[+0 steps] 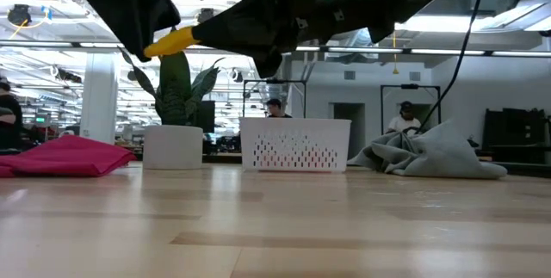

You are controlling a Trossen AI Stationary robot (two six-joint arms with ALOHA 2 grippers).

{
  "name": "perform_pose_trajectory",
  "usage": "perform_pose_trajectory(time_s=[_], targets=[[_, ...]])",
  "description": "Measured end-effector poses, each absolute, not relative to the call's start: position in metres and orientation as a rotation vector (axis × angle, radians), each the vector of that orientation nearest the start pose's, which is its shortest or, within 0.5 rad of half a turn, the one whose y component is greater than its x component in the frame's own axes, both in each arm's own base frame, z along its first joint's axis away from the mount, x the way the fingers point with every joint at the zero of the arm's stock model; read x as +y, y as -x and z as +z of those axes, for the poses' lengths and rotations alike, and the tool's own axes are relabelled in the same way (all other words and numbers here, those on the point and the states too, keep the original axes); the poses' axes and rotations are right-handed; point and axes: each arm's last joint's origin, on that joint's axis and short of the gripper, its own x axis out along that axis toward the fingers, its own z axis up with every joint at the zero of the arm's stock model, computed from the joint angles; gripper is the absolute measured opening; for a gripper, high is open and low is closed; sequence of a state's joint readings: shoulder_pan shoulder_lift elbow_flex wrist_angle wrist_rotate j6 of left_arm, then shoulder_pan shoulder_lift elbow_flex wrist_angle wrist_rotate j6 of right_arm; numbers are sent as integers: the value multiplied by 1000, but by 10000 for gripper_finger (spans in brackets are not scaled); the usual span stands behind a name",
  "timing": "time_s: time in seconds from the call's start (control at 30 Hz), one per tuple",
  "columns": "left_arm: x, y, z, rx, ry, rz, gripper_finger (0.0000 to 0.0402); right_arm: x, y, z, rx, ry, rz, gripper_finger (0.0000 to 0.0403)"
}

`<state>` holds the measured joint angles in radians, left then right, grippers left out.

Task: Pick and placing Produce into tupperware
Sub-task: Put the yellow corn into the white bin

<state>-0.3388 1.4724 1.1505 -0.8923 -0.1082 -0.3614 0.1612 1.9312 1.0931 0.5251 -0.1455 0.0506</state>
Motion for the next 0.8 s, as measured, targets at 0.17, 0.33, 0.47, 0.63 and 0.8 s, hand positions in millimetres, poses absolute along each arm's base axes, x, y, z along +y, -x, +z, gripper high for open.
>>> perform_pose_trajectory(time_s=[0.17,0.33,0.47,0.63,0.8], targets=[[-94,-257,254,1248,48,37,154,70,-407,179,325,-48,294,42],[-100,-245,249,1330,35,69,209,67,-407,175,360,-47,276,44],[-116,-236,246,1343,0,30,227,66,-406,175,368,-42,273,43],[-135,-222,241,1300,-120,71,226,63,-398,195,386,-24,270,43],[-154,-209,246,1133,-234,137,222,58,-386,225,346,-1,266,43]])
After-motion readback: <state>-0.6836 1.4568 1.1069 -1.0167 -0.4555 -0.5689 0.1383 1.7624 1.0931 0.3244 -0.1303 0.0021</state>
